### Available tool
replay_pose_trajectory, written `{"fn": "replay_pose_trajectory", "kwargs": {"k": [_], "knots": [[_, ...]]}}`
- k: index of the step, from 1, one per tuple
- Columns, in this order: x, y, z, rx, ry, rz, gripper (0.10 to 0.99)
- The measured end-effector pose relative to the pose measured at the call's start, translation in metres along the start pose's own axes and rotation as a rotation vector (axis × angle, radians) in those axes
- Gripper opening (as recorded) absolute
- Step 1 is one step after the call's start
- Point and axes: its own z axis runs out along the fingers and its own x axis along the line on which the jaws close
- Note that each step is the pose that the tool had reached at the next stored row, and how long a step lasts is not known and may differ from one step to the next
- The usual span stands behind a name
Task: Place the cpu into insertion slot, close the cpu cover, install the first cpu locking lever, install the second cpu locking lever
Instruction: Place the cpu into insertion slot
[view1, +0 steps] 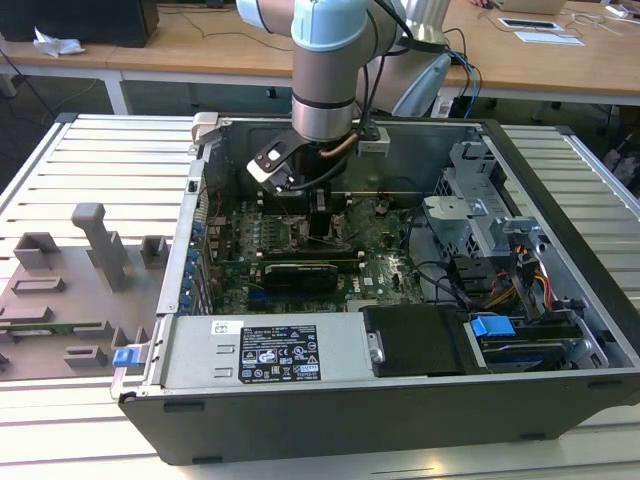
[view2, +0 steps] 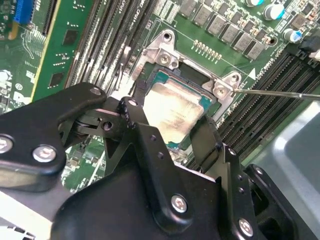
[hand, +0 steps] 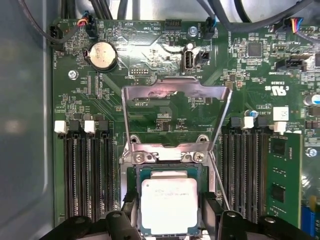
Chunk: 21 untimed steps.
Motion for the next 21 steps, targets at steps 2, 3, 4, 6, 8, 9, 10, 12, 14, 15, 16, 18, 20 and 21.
{"fn": "replay_pose_trajectory", "kwargs": {"k": [2, 3, 4, 6, 8, 9, 10, 12, 14, 15, 16, 18, 20, 21], "knots": [[-0.0003, 0.0001, -0.0063, 0.0, 0.0, 0.0, 0.624], [-0.0001, 0.0, -0.0092, 0.0, 0.0001, 0.0, 0.624], [0.0002, 0.0, -0.0112, 0.0, 0.0002, 0.0, 0.624], [0.0001, 0.0002, -0.0175, 0.0, 0.0001, 0.0, 0.608], [-0.0005, 0.0002, -0.0294, 0.0, 0.0001, 0.0, 0.42], [-0.0008, 0.0003, -0.036, 0.0, 0.0, 0.0, 0.357], [-0.001, 0.0003, -0.0405, 0.0, 0.0001, 0.0, 0.298], [-0.0016, 0.0004, -0.052, 0.0, 0.0, 0.0, 0.118], [-0.0014, 0.0004, -0.0584, 0.0, -0.0001, 0.0, 0.106], [-0.0011, 0.0005, -0.0617, 0.0, -0.0001, 0.0, 0.106], [-0.001, 0.0005, -0.0662, 0.0, -0.0002, 0.0, 0.106], [-0.0007, 0.0005, -0.0714, 0.0, -0.0003, 0.0, 0.106], [-0.0002, 0.0006, -0.0779, 0.0, -0.0004, 0.0, 0.106], [-0.0003, 0.0006, -0.0823, 0.0, -0.0003, 0.0, 0.106]]}}
